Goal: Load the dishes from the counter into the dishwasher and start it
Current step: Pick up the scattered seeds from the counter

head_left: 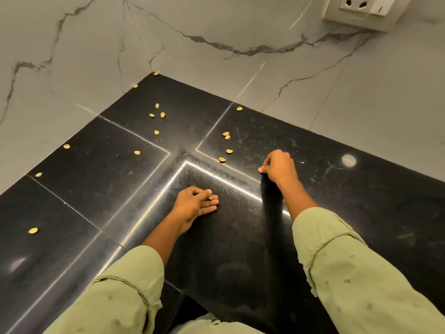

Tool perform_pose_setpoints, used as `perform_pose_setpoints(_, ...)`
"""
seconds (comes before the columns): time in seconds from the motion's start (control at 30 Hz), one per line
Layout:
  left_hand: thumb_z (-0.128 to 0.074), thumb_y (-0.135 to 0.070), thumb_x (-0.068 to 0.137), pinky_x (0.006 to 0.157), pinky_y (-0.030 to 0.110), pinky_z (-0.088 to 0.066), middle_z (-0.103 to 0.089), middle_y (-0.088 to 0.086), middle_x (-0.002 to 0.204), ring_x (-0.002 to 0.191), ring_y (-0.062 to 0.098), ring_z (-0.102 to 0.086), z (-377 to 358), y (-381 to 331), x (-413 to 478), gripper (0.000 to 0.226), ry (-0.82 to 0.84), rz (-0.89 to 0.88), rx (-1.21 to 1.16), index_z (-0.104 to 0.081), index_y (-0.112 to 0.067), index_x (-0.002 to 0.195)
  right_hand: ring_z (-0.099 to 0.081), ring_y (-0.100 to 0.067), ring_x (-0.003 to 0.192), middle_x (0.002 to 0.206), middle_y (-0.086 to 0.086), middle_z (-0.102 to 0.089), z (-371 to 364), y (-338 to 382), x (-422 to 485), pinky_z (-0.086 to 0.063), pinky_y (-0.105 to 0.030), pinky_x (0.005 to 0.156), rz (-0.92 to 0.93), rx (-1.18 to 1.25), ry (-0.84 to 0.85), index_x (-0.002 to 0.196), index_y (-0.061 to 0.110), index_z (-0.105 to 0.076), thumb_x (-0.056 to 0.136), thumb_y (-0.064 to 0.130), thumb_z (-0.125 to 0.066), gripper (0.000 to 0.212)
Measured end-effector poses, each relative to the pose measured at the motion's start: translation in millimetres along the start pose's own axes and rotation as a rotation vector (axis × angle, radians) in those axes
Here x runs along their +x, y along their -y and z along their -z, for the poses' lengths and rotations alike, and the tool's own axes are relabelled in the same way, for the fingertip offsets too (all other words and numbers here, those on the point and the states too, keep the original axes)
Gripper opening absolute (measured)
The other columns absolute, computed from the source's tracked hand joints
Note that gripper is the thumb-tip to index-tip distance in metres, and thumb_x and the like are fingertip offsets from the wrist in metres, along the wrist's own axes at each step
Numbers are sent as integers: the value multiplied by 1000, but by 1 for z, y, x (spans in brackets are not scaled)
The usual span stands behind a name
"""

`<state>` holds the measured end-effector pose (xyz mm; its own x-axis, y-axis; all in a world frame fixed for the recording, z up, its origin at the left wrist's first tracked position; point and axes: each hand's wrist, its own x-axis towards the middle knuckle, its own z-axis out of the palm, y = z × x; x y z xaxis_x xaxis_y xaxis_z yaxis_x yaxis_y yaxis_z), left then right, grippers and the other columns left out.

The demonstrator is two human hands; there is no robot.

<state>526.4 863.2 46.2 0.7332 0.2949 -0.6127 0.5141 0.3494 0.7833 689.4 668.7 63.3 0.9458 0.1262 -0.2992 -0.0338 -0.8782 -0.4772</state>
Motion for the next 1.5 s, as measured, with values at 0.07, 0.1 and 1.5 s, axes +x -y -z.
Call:
perform_pose_setpoints(0.07,-62,-6,96,65,32,-61,-74,18,89,80,24,-74,4,-5,-1,11,48,46,-45,-55,-4,89,-65,-33,89,93,-15,-69,0,3,3,-56,-43,84,-19,-29,21,83,6,-71,80,19,-80,16)
perform_pose_setpoints(0.1,-62,-6,96,65,33,-61,-74,15,84,77,23,-74,6,-6,-1,10,73,67,-69,-56,-5,88,-65,-33,88,93,-15,-69,0,3,4,-55,-44,84,-23,-38,33,82,5,-70,81,20,-79,17)
perform_pose_setpoints(1.5,-64,-44,93,78,31,-41,-70,-2,118,112,23,-63,-49,-62,75,35,-278,-421,989,-64,-29,125,-57,-21,102,107,0,-64,-46,71,39,-48,-39,82,177,65,53,110,27,-61,89,41,-66,26)
